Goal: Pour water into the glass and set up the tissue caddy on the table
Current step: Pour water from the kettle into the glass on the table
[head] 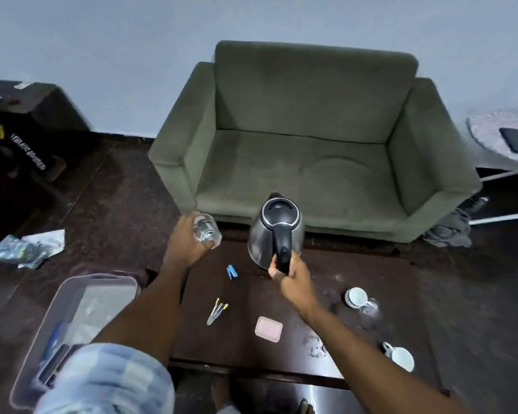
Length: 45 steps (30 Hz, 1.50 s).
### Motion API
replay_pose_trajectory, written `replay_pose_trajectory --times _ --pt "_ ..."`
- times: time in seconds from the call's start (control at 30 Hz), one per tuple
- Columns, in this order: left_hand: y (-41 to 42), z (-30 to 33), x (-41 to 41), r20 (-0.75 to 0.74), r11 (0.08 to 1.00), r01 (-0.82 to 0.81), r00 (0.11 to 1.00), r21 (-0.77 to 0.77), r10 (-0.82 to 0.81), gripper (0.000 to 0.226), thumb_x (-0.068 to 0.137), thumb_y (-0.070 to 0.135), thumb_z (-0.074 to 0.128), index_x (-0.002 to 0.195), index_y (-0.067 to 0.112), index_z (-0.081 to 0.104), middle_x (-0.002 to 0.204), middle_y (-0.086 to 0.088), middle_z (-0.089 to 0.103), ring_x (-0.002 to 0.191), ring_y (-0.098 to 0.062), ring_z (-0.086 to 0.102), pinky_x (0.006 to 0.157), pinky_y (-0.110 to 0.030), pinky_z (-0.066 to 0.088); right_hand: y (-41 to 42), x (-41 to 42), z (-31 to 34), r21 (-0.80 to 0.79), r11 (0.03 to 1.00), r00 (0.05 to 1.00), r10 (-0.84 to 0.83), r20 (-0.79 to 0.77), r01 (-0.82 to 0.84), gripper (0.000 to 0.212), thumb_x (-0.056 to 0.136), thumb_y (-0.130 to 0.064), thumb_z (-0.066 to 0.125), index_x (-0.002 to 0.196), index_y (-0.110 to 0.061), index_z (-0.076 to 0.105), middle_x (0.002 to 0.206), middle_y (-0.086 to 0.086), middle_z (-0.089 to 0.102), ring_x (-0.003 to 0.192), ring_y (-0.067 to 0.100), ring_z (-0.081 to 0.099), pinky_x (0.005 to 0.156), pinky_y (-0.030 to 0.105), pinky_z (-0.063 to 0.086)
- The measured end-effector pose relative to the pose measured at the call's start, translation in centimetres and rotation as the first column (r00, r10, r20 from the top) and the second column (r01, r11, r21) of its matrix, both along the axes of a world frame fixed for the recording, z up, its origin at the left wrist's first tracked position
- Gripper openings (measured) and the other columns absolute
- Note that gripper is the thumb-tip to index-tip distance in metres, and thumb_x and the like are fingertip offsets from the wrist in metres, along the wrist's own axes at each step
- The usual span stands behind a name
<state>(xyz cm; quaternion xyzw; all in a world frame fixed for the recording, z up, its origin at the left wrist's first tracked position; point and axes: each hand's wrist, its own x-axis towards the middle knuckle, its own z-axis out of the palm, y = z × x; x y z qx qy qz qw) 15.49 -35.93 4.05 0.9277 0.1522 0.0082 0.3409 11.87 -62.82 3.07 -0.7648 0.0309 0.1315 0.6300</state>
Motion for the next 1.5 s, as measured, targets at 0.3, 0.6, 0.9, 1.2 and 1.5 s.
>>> replay_pose_trajectory --times 0.3,0.6,0.9,1.2,1.5 --pt "-11.5 -6.3 4.3 0.042 0.973 0.227 0.973 -0.045 -0.226 0.075 0.076 0.026 0.088 0.142 0.013 0.055 0.129 -0.005 0.058 0.120 -0.024 0.062 0.104 -0.030 0.049 -8.3 1.0 -7.3 -0.014 0.980 0.980 -0.199 -0.007 0.199 0.021 0.088 0.009 0.067 0.091 -0.010 0.061 0.076 -0.007 0.059 0.067 0.001 0.053 0.068 0.017 0.043" --pt "-15.1 -17.5 2.6 -0.114 0.956 0.292 0.951 0.014 -0.288 0.092 0.080 0.030 0.087 0.157 0.010 0.041 0.149 -0.007 0.051 0.139 -0.030 0.054 0.119 -0.041 0.040 -9.1 -0.2 -15.8 -0.039 0.974 0.974 -0.224 0.016 0.224 0.034 0.087 0.008 0.067 0.086 -0.025 0.061 0.078 -0.012 0.061 0.073 0.005 0.056 0.075 0.029 0.044" --pt "-16.5 -27.5 0.2 -0.003 0.977 0.214 0.977 0.000 -0.214 0.089 0.073 0.024 0.088 0.151 0.009 0.048 0.141 -0.010 0.054 0.133 -0.031 0.057 0.115 -0.041 0.046 -10.0 -3.7 -24.3 0.000 0.986 0.986 -0.167 0.013 0.167 0.023 0.090 0.013 0.063 0.097 -0.009 0.061 0.085 0.000 0.060 0.079 0.012 0.055 0.081 0.031 0.043" --pt "-17.3 -31.8 -1.5 0.100 0.995 0.097 0.991 -0.034 -0.093 0.097 0.074 0.022 0.092 0.157 0.009 0.043 0.146 -0.011 0.052 0.141 -0.029 0.051 0.121 -0.038 0.040 -12.1 -4.0 -28.2 0.004 0.994 0.978 -0.112 0.174 0.113 0.012 0.080 -0.014 0.065 0.080 -0.025 0.061 0.075 -0.005 0.058 0.072 0.012 0.052 0.071 0.033 0.040" --pt "-18.9 -29.7 -4.9 0.006 0.994 0.075 0.997 -0.081 -0.075 0.093 0.085 0.011 0.082 0.162 0.003 0.032 0.162 -0.016 0.040 0.153 -0.030 0.039 0.125 -0.036 0.033 -14.1 -5.5 -27.7 -0.138 0.960 0.962 -0.223 0.154 0.245 0.028 0.084 -0.042 0.066 0.071 -0.018 0.060 0.081 0.014 0.072 0.083 0.033 0.069 0.077 0.044 0.051"
